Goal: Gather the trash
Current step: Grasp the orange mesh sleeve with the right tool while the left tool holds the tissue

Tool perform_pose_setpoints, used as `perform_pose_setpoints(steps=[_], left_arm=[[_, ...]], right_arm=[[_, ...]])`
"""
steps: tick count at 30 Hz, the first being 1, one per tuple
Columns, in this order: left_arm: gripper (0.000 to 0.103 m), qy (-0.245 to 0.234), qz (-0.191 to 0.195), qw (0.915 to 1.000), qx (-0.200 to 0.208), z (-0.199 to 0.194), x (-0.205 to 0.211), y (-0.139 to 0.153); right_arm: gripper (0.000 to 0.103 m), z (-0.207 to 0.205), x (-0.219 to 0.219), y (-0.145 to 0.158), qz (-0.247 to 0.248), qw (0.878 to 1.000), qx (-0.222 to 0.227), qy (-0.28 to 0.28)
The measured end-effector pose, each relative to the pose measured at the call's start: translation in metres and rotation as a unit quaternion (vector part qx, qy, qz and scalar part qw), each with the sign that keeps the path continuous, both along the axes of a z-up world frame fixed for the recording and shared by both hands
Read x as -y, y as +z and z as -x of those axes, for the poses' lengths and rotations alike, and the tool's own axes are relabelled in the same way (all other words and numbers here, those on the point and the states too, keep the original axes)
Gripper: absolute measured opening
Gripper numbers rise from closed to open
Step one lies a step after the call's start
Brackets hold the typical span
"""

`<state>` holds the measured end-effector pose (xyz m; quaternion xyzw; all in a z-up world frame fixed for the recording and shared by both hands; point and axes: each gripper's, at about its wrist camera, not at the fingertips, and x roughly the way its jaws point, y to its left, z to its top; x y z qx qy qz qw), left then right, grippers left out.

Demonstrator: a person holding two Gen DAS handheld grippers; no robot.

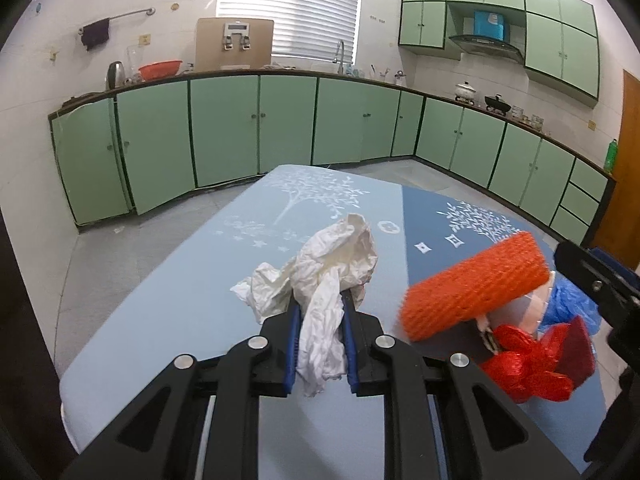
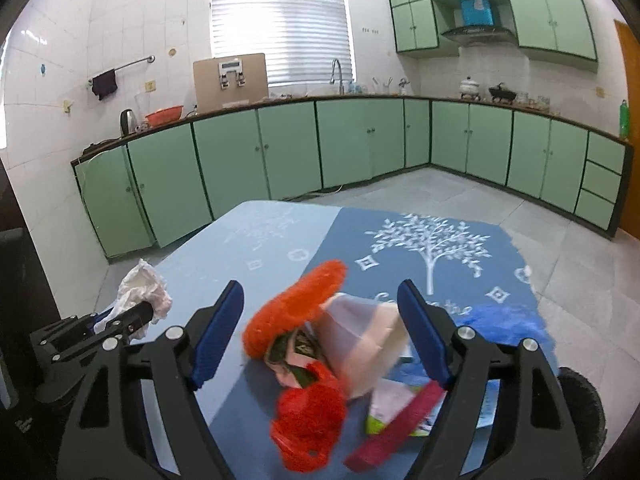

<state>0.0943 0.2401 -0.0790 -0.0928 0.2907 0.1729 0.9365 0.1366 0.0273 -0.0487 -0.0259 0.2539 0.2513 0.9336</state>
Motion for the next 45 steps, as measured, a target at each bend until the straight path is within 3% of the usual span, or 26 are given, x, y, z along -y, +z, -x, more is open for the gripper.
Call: perform_pose_setpoints(steps=[5, 8, 12, 16, 18, 30, 45], left_arm=[[0.019, 0.007, 0.006, 1.0000, -0.003, -0.002, -0.008, -0.002], [0.019, 0.008, 0.009, 0.9999, -0.004, -0.002, -0.011, -0.004], [0.019, 0.009, 0.014, 0.9999, -0.005, -0.003, -0.014, -0.007], [0.019, 0.008, 0.017, 0.9998, -0.007, -0.006, -0.014, -0.007], [0.019, 0.008, 0.018, 0.9998, -0.007, -0.007, -0.014, -0.006], [0.019, -0.019, 0.010, 0.9997, 0.015, -0.004, 0.007, 0.016], [0.019, -0.111, 0.011, 0.9919, 0.061, -0.021, 0.094, 0.061]], right_arm=[[0.072, -0.009, -0.019, -0.009, 0.014, 1.000, -0.014, 0.005], [0.065, -0.012, -0.026, -0.016, 0.023, 0.999, -0.024, 0.012], [0.046, -0.016, -0.029, -0.019, 0.025, 0.999, -0.034, 0.024], [0.018, -0.013, -0.031, -0.019, 0.027, 0.998, -0.036, 0.043], [0.011, -0.010, -0.033, -0.018, 0.030, 0.998, -0.033, 0.054], [0.009, 0.011, -0.016, 0.027, 0.002, 0.997, 0.015, 0.073], [0.009, 0.020, 0.087, 0.060, -0.007, 0.999, 0.049, -0.008]])
